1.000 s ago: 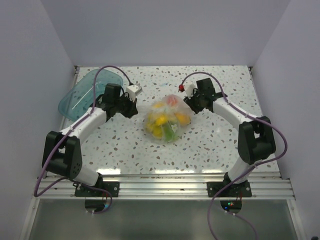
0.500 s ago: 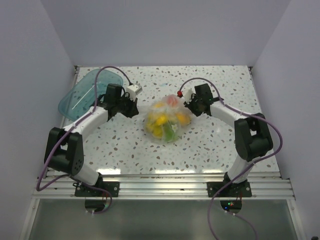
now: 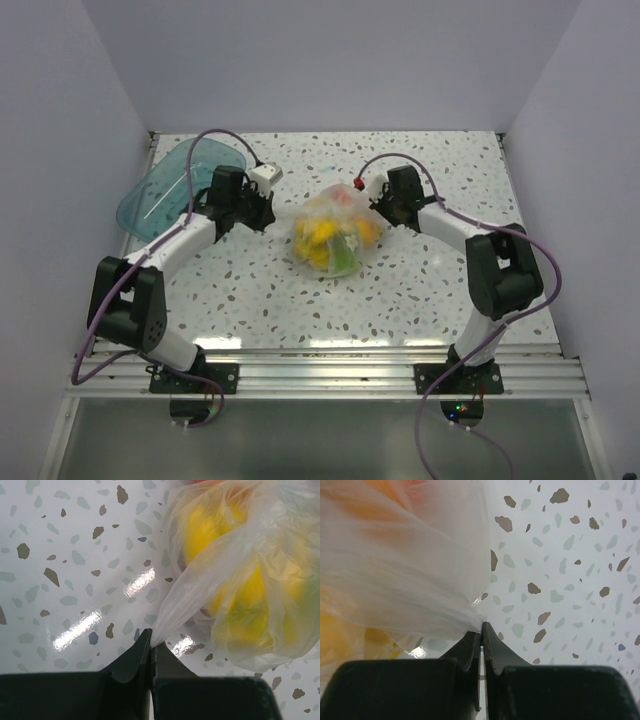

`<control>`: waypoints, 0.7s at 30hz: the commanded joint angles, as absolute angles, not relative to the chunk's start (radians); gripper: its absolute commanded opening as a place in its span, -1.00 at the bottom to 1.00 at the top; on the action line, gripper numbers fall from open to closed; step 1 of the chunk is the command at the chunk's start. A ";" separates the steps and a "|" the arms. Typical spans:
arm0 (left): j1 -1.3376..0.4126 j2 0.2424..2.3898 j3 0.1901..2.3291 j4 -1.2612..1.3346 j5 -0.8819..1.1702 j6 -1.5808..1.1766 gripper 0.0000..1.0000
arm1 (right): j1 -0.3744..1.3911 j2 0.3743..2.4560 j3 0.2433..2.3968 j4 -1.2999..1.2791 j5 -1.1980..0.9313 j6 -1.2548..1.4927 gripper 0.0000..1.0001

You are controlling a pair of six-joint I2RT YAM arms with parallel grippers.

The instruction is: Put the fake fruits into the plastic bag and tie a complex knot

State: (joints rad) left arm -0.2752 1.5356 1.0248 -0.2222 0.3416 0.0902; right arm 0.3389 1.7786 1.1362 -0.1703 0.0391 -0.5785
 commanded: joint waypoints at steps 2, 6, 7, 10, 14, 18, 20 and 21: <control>-0.230 1.465 1.017 -0.224 0.129 0.140 -1.00 | 0.233 1.727 1.106 -0.196 0.250 -0.687 -1.00; -0.216 1.453 1.003 -0.226 0.127 0.160 -1.00 | 0.160 1.710 1.080 -0.186 0.248 -0.735 -1.00; -0.215 1.453 1.000 -0.230 0.127 0.166 -1.00 | 0.149 1.709 1.077 -0.183 0.252 -0.751 -1.00; -0.213 1.453 0.996 -0.236 0.133 0.173 -1.00 | 0.115 1.704 1.060 -0.172 0.265 -0.784 -1.00; -0.212 1.453 0.992 -0.248 0.149 0.189 -1.00 | 0.074 1.694 1.037 -0.140 0.279 -0.818 -1.00; -0.212 1.437 1.018 -0.276 0.356 0.198 -1.00 | 0.063 1.649 1.066 -0.201 0.233 -0.783 -1.00; -0.216 1.413 1.045 -0.281 0.452 0.178 -1.00 | 0.063 1.585 1.126 -0.310 0.164 -0.744 -1.00; -0.222 1.405 1.063 -0.290 0.525 0.170 -1.00 | 0.063 1.557 1.149 -0.349 0.134 -0.706 -1.00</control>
